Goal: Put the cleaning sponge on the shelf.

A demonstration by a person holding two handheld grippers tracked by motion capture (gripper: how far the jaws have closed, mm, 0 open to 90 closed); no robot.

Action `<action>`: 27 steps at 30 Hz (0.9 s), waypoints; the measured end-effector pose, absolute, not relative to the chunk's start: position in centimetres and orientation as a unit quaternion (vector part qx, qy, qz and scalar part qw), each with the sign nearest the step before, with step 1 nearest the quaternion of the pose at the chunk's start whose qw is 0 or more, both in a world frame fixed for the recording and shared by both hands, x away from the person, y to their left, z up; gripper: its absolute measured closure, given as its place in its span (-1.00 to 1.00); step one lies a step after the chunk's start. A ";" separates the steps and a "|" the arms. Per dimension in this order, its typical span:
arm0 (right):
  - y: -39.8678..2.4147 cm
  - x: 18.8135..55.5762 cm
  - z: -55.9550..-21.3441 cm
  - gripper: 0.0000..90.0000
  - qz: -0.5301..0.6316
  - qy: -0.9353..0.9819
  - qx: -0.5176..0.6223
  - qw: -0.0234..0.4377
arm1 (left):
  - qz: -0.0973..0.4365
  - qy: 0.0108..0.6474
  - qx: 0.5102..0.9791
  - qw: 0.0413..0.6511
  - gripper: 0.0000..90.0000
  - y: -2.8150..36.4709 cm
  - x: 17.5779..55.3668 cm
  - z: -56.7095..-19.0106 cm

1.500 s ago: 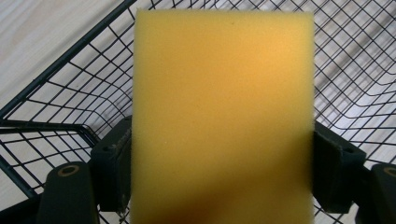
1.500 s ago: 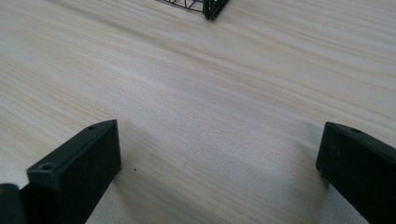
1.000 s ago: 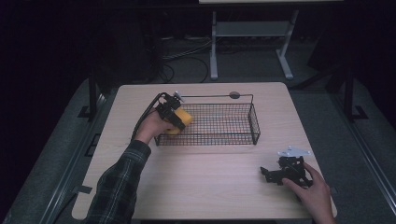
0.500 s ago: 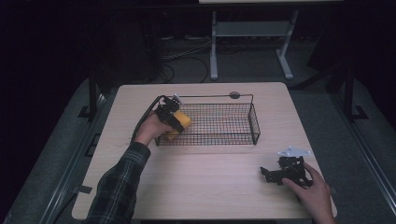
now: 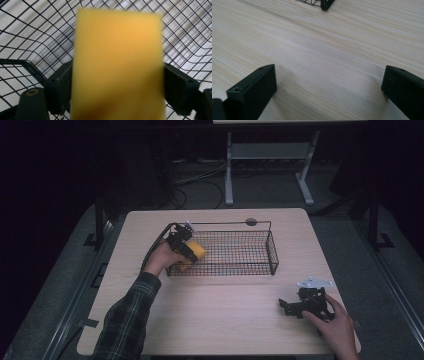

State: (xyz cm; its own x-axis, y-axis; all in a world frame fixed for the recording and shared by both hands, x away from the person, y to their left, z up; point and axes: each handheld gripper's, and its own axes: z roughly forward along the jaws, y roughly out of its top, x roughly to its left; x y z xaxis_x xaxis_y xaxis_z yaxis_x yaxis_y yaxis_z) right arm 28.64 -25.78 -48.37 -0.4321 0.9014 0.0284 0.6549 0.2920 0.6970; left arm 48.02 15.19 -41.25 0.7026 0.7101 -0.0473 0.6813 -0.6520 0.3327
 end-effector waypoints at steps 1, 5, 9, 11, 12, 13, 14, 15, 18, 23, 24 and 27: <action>-25.8 28.6 -48.4 -1.00 0.325 0.781 0.498 0.189 | 0.045 0.384 0.907 0.167 -0.61 15.2 48.0 -41.2; -25.8 28.6 -48.4 -1.00 0.325 0.781 0.498 0.189 | 0.050 0.383 0.906 0.173 -0.62 15.3 47.9 -40.9; -25.8 28.6 -48.4 -1.00 0.325 0.781 0.498 0.189 | 0.054 0.381 0.905 0.181 -0.62 15.2 47.6 -39.9; -25.8 28.6 -48.4 -1.00 0.325 0.781 0.498 0.189 | 0.057 0.379 0.905 0.185 -0.62 15.2 47.6 -39.4; -25.8 28.6 -48.4 -1.00 0.325 0.781 0.498 0.189 | 0.058 0.378 0.905 0.185 -0.62 15.2 47.6 -39.1; -25.8 28.6 -48.4 -1.00 0.325 0.781 0.498 0.189 | 0.060 0.379 0.905 0.186 -0.62 15.3 47.5 -38.9; -25.8 28.6 -48.4 -1.00 0.325 0.781 0.498 0.189 | 0.060 0.378 0.905 0.186 -0.62 15.4 47.5 -38.7; -25.8 28.6 -48.4 -1.00 0.325 0.781 0.498 0.189 | 0.060 0.379 0.904 0.190 -0.62 15.5 47.4 -38.5; -25.8 28.6 -48.4 -1.00 0.326 0.781 0.498 0.189 | 0.060 0.378 0.902 0.198 -0.62 15.9 47.2 -37.8; -25.8 28.7 -48.4 -1.00 0.326 0.781 0.497 0.189 | 0.066 0.375 0.901 0.207 -0.62 16.7 46.4 -36.8; -25.8 28.7 -48.4 -1.00 0.326 0.782 0.497 0.190 | 0.068 0.373 0.901 0.209 -0.62 16.9 46.2 -36.7; -25.8 28.7 -48.4 -1.00 0.326 0.782 0.497 0.190 | 0.071 0.372 0.900 0.214 -0.62 17.5 45.4 -36.2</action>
State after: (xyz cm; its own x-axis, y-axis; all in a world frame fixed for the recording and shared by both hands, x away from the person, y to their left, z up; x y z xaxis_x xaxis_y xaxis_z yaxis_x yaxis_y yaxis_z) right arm 28.66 -25.79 -48.38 -0.4337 0.9006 0.0275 0.6538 0.2935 0.6974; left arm 45.36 17.50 -36.22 0.7128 0.7006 -0.0316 0.6398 -0.6311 0.4385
